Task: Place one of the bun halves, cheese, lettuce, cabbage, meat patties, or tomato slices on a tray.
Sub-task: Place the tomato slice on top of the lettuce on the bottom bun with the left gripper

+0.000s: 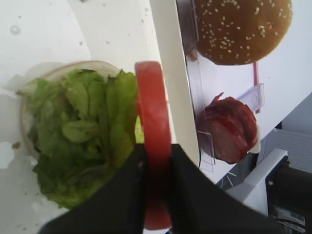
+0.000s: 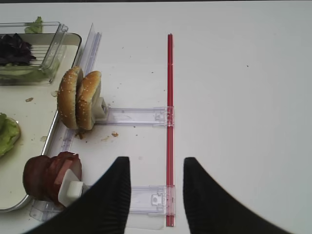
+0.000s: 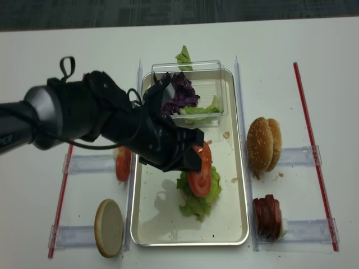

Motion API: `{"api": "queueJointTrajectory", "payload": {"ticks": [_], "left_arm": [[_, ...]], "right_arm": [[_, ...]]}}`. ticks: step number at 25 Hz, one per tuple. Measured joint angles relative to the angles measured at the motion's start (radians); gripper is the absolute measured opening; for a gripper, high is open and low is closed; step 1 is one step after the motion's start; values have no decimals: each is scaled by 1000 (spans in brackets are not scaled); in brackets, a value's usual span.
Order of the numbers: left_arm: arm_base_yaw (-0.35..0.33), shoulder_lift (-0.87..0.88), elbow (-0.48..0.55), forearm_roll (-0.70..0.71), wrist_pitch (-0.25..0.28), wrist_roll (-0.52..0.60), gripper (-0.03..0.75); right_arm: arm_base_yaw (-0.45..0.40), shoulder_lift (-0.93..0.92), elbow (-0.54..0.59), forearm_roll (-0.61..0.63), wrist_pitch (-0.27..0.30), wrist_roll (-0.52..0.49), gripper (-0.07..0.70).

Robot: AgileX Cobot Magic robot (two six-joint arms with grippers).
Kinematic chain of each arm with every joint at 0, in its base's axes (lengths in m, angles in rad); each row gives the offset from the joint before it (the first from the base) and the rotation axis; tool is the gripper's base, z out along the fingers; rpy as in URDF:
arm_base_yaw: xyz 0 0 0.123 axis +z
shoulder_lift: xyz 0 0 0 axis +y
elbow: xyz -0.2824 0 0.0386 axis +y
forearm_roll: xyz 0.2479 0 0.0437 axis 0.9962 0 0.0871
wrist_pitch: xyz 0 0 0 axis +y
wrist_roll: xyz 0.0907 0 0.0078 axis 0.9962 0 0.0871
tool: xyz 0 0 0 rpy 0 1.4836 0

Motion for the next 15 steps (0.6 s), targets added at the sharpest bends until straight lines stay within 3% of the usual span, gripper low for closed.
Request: {"api": "queueJointTrajectory", "payload": {"ticks": [5, 11, 15], "left_arm": [[29, 0, 48, -107, 2, 131, 69], [29, 0, 49, -117, 3, 157, 69], [29, 39, 49, -125, 41, 172, 68]], "right_arm": [[0, 0, 0, 0, 0, 0, 302], [0, 0, 0, 0, 0, 0, 302], [0, 0, 0, 0, 0, 0, 302]]}}
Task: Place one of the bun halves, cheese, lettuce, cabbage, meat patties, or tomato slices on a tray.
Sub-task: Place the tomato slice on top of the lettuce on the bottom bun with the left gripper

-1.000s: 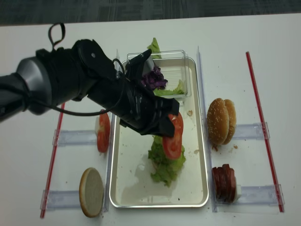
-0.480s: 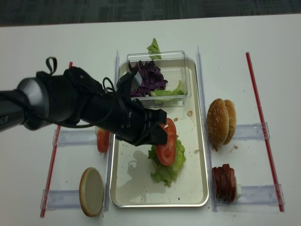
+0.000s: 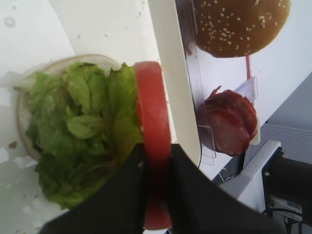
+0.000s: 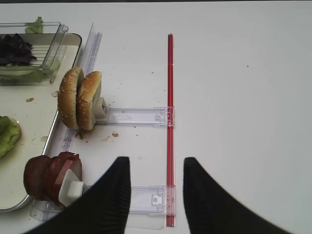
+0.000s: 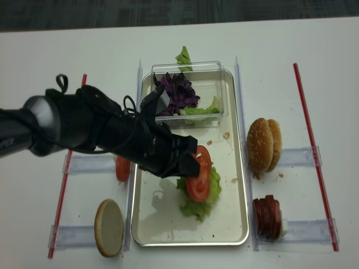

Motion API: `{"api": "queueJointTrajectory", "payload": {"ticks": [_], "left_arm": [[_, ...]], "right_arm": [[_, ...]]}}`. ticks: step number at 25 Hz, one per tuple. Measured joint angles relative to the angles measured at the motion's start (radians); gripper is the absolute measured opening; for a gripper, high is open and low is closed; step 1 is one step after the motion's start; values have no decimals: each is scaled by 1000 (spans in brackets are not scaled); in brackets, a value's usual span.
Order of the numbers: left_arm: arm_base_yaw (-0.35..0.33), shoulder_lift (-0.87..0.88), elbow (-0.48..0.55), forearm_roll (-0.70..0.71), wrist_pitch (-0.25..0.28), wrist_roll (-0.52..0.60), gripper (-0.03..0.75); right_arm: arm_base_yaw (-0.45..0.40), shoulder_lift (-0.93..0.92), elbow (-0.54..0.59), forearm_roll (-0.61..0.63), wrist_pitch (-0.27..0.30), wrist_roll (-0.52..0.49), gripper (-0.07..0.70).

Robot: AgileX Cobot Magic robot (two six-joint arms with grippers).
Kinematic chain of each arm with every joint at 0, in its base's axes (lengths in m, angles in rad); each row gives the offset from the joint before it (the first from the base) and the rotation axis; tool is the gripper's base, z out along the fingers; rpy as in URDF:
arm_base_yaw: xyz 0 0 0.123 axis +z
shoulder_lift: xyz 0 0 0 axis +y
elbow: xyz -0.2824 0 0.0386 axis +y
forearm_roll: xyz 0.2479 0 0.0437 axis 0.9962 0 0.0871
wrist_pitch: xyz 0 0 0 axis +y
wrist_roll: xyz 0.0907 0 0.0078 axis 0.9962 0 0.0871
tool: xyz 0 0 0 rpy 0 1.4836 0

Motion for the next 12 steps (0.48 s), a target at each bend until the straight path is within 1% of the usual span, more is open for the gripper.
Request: {"api": "queueJointTrajectory", "payload": {"ticks": [5, 12], "left_arm": [[0, 55, 0, -56, 24, 38, 68], [0, 67, 0, -62, 24, 46, 69]], "right_arm": [[0, 0, 0, 0, 0, 0, 302], [0, 0, 0, 0, 0, 0, 302]]}}
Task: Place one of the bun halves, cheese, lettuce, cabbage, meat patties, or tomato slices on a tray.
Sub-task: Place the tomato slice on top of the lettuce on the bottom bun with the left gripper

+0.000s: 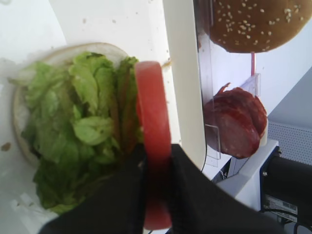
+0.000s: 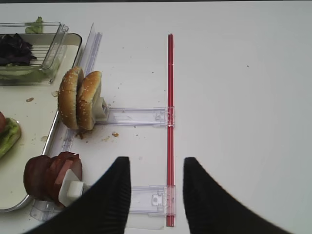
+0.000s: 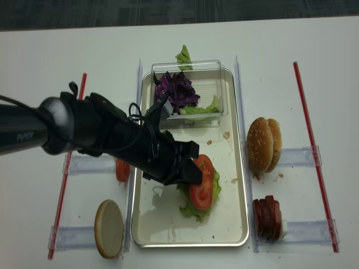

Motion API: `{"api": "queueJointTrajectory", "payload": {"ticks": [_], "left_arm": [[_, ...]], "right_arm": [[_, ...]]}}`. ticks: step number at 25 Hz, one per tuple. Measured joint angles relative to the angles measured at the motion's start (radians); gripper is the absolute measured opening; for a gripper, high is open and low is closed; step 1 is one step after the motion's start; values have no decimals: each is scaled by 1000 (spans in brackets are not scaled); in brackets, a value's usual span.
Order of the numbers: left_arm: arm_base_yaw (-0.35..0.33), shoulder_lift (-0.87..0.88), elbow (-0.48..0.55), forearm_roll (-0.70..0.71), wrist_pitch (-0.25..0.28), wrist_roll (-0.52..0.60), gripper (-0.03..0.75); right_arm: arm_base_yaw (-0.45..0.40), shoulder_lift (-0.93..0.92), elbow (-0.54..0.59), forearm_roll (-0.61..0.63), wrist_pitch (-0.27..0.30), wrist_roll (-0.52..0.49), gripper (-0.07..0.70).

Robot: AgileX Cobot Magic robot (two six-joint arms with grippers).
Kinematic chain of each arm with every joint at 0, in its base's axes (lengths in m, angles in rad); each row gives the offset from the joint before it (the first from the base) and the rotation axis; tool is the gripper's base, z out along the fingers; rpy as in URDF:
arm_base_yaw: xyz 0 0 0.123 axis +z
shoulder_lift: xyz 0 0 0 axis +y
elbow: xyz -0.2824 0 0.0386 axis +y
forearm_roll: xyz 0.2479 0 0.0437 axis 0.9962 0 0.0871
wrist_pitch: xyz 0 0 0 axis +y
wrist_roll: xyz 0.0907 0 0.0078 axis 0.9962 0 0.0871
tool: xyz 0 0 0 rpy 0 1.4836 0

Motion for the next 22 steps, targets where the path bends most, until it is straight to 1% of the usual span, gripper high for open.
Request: {"api": "queueJointTrajectory", "payload": {"ticks": [3, 5, 8, 19, 22], "left_arm": [[0, 0, 0, 0, 0, -4, 77], [0, 0, 0, 0, 0, -7, 100], [0, 0, 0, -2, 0, -10, 164], [0, 0, 0, -2, 0, -22, 345], [0, 0, 0, -3, -14, -24, 389]], "right_arm": [[0, 0, 0, 0, 0, 0, 302], [0, 0, 0, 0, 0, 0, 302], [0, 0, 0, 0, 0, 0, 302], [0, 0, 0, 0, 0, 0, 302], [0, 0, 0, 0, 0, 0, 302]]}}
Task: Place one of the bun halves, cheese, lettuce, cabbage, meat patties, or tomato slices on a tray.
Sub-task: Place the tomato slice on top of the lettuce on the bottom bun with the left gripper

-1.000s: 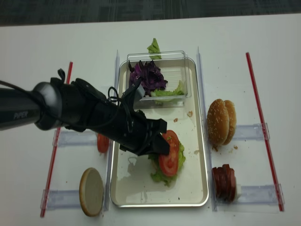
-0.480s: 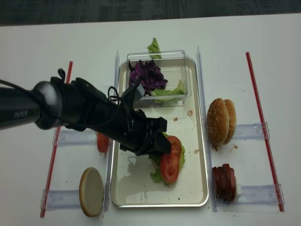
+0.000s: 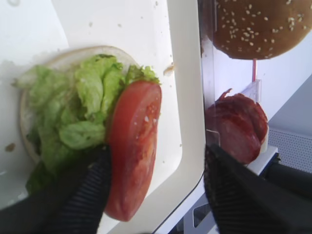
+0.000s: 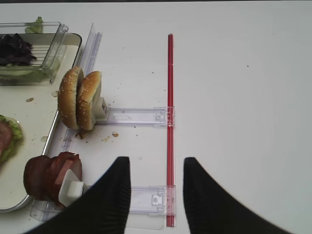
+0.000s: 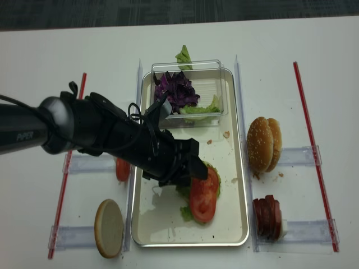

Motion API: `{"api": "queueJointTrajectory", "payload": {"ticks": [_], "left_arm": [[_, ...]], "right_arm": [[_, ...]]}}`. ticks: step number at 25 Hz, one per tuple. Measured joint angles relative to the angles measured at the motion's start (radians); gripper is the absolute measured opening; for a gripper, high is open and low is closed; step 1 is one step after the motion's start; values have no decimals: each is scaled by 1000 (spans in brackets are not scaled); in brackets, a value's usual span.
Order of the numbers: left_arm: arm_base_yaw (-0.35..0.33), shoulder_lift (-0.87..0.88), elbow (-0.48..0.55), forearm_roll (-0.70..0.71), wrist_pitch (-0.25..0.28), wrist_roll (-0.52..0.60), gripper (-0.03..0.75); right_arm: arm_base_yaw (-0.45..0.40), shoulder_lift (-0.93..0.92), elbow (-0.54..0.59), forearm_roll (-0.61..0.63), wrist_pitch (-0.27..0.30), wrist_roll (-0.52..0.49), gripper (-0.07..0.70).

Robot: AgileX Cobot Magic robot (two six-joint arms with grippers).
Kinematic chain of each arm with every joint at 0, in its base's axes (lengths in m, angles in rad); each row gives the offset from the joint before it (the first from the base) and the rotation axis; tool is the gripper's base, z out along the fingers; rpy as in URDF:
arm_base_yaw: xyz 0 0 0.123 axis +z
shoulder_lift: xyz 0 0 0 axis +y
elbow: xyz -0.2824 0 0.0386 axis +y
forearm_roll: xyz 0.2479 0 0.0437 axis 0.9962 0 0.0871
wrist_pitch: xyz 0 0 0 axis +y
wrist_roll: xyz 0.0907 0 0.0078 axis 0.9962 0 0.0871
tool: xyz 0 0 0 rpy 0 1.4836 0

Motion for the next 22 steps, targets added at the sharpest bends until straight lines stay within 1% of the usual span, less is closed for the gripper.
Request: {"api": "queueJointTrajectory", "payload": {"ticks": [9, 15, 22], "left_arm": [[5, 0, 0, -2, -8, -2, 496], [22, -18, 0, -4, -8, -2, 508], [24, -60, 1, -19, -6, -2, 509]], "right_arm": [[0, 0, 0, 0, 0, 0, 302], [0, 0, 0, 0, 0, 0, 302], [0, 0, 0, 0, 0, 0, 302]]}}
